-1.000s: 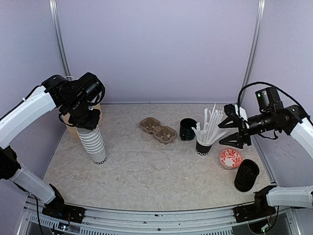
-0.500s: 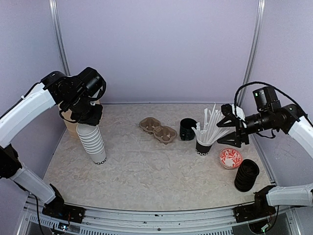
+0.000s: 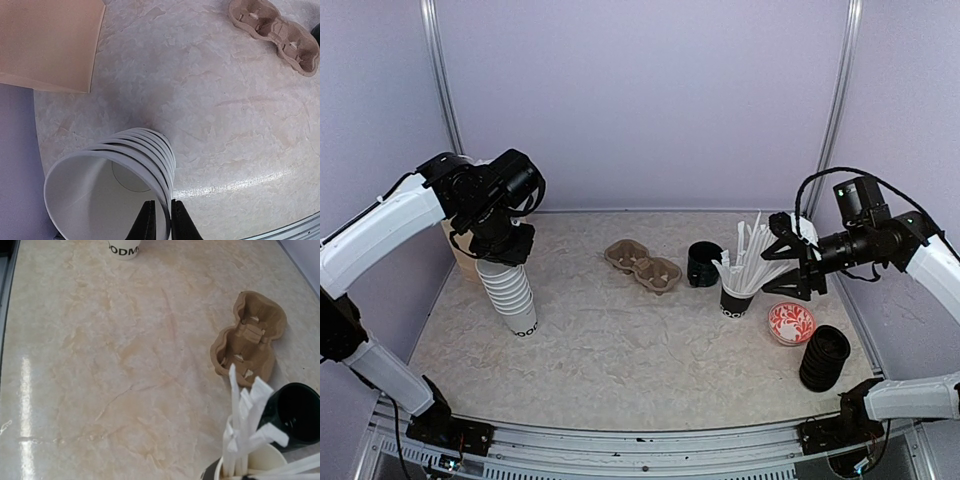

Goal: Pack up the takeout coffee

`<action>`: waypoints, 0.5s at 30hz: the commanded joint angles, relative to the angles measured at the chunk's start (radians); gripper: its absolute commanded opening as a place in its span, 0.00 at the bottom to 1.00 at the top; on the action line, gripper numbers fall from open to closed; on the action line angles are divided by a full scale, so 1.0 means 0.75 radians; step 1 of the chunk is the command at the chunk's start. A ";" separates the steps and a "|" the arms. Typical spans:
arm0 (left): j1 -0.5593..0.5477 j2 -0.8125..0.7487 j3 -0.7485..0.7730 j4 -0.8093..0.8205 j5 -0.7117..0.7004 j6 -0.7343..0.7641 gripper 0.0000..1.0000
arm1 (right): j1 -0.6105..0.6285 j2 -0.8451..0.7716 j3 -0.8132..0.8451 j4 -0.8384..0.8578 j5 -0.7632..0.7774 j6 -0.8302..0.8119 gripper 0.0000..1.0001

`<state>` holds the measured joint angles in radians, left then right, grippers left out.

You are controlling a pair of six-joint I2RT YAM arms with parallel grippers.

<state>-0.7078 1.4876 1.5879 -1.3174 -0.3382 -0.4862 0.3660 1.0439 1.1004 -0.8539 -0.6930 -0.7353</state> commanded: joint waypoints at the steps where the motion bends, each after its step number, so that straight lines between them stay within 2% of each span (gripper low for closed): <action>1: 0.009 0.002 -0.008 -0.016 0.013 -0.001 0.11 | 0.023 0.007 0.014 0.031 0.004 0.011 0.68; 6: 0.019 0.016 -0.015 -0.037 0.013 0.000 0.08 | 0.025 0.007 0.008 0.037 0.005 0.010 0.68; 11: 0.019 0.023 0.002 -0.054 0.020 0.000 0.00 | 0.027 0.003 0.001 0.038 0.008 0.009 0.67; 15: 0.023 0.019 0.051 -0.065 -0.009 -0.003 0.00 | 0.027 -0.001 0.001 0.038 0.009 0.009 0.67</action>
<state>-0.6987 1.4906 1.5906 -1.3308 -0.3294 -0.4862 0.3710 1.0451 1.1004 -0.8387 -0.6907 -0.7357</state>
